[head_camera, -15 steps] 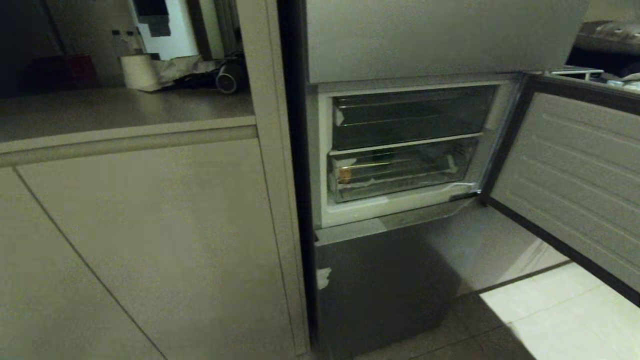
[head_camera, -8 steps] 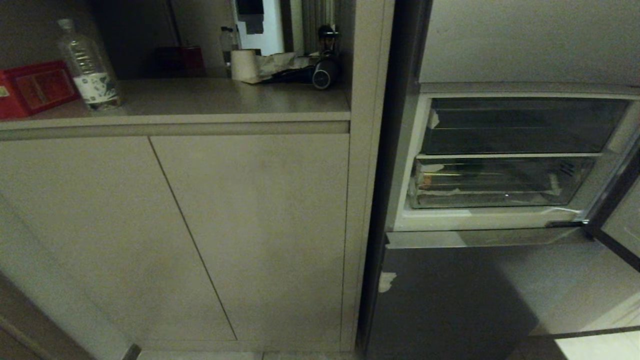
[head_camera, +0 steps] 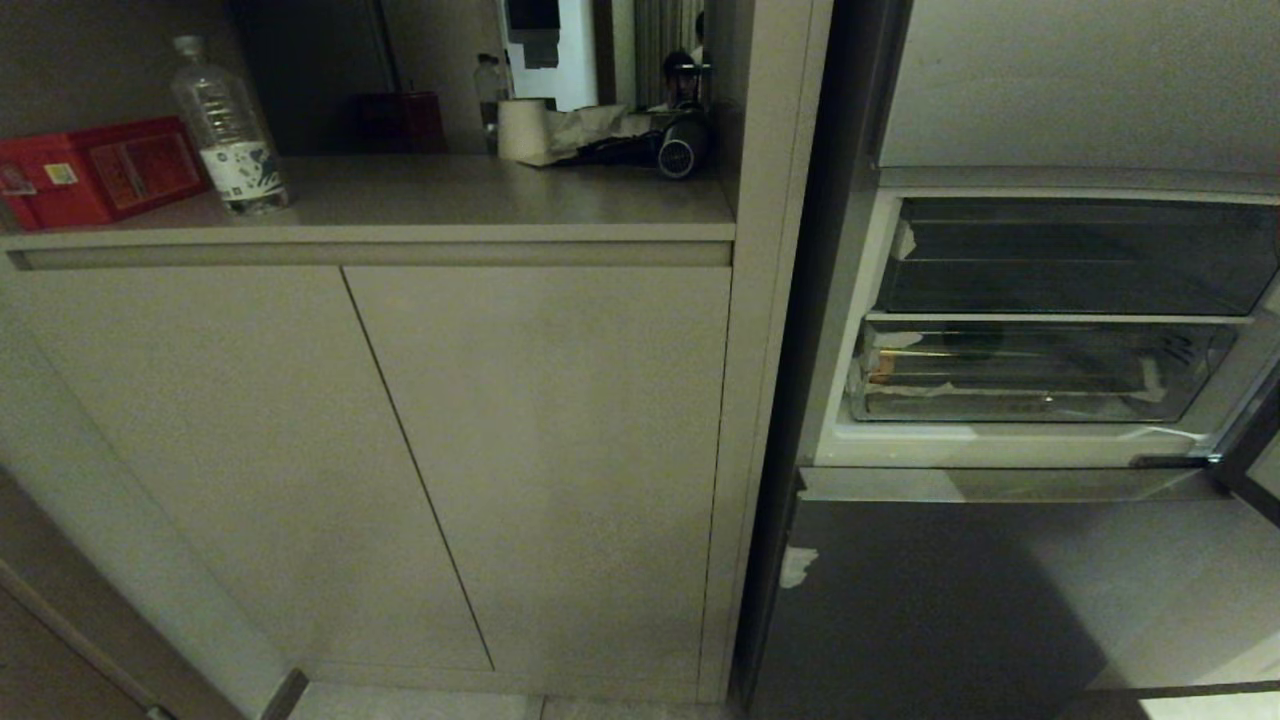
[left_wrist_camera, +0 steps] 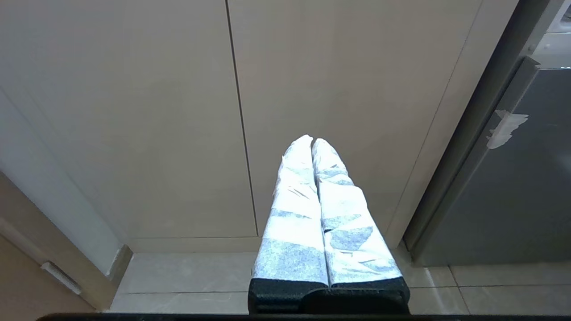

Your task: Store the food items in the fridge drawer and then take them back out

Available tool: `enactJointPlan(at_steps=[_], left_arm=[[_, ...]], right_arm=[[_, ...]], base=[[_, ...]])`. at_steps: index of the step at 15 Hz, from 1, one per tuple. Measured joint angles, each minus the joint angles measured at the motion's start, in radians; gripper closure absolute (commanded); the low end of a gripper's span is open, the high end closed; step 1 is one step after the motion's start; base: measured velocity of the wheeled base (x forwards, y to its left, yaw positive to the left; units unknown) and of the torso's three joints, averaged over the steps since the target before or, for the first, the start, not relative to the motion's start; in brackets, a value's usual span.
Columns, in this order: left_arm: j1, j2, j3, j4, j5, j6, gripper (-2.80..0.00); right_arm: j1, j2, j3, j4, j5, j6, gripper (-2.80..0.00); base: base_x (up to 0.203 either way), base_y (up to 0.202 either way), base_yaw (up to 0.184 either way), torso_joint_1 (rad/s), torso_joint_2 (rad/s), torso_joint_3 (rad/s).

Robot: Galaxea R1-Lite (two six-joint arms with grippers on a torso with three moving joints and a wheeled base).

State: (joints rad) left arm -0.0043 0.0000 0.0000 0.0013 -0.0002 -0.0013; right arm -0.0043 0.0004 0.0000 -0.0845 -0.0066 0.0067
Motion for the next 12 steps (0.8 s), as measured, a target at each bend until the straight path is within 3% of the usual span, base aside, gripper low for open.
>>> enactJointPlan(at_steps=[6, 11, 12], left_arm=[[0.000, 0.000, 0.000, 0.000, 0.000, 0.000, 0.00], [0.000, 0.000, 0.000, 0.000, 0.000, 0.000, 0.00], [0.000, 0.000, 0.000, 0.000, 0.000, 0.000, 0.00]], right_arm=[[-0.001, 0.000, 0.000, -0.001, 0.000, 0.000, 0.00], [0.000, 0.003, -0.010, 0.005, 0.014, -0.067, 0.00], [0.000, 0.018, -0.031, 0.005, 0.028, -0.060, -2.80]], base=[[0.000, 0.000, 0.000, 0.000, 0.00, 0.000], [0.000, 0.000, 0.000, 0.000, 0.00, 0.000], [0.000, 0.000, 0.000, 0.000, 0.00, 0.000]])
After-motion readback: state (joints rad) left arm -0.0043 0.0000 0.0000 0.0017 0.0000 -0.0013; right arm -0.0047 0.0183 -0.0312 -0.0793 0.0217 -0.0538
